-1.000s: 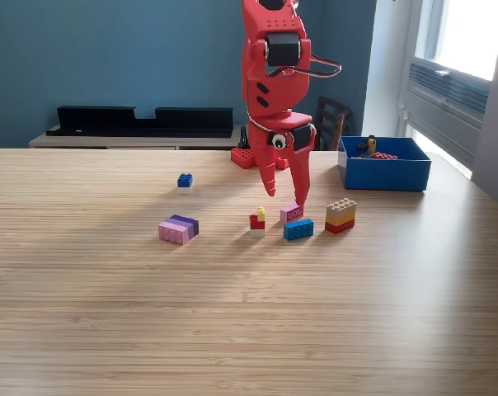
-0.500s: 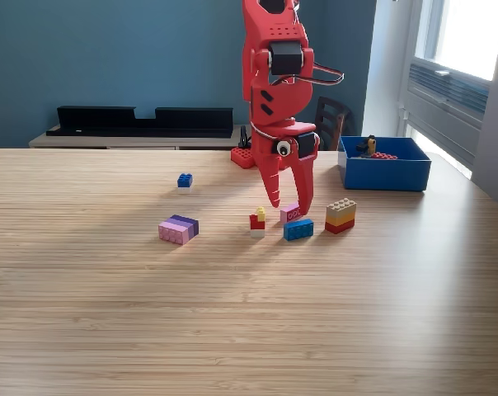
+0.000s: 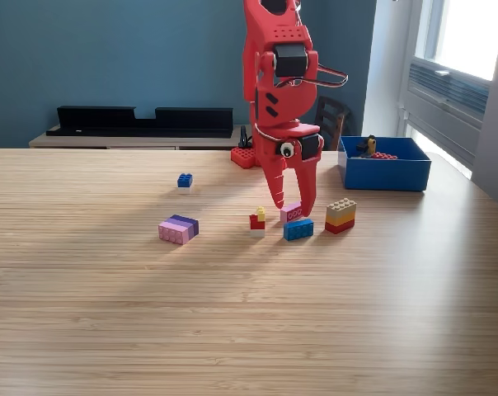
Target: Grasp a lego block and put it in the bin.
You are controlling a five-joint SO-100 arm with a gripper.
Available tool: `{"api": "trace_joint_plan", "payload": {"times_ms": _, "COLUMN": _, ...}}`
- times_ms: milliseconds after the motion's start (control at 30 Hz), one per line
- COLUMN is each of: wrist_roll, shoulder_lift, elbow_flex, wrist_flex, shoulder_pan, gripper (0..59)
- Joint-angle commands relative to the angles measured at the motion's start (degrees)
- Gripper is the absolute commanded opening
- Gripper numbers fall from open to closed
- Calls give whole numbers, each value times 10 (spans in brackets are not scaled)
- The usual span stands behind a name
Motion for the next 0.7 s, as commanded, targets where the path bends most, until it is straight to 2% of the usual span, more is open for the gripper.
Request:
{"api": "trace_joint_plan", "payload": {"times_ms": 33, "wrist_roll": 17, "shoulder_lift": -21, "elbow_flex": -29, "wrist_flex": 4, "shoulder_pan": -1, "gripper": 174}}
{"api": "trace_joint_plan", "payload": {"times_ms": 167, "wrist_roll": 21, "shoulder_lift": -52, "elbow_flex": -42, "wrist_flex": 13, "shoulder_pan": 1, "gripper": 156}}
{"api": "trace_joint_plan", "payload": {"times_ms": 267, "wrist_roll": 25, "shoulder_lift": -65, "elbow_flex": -54, "wrist_flex": 21, "shoulder_pan": 2, "gripper": 118}}
{"api": "trace_joint_plan", "payload": {"times_ms": 433, "wrist_roll": 59, "shoulder_lift": -70, "elbow_flex": -65, "wrist_flex": 18, "shoulder_pan": 1, "gripper": 0}}
{"api": "trace_joint_plan", "payload": {"times_ms": 700, "wrist_roll": 135, "shoulder_lift": -68, "elbow_flex": -95, "wrist_flex": 27, "shoulder_pan": -8, "gripper": 0}}
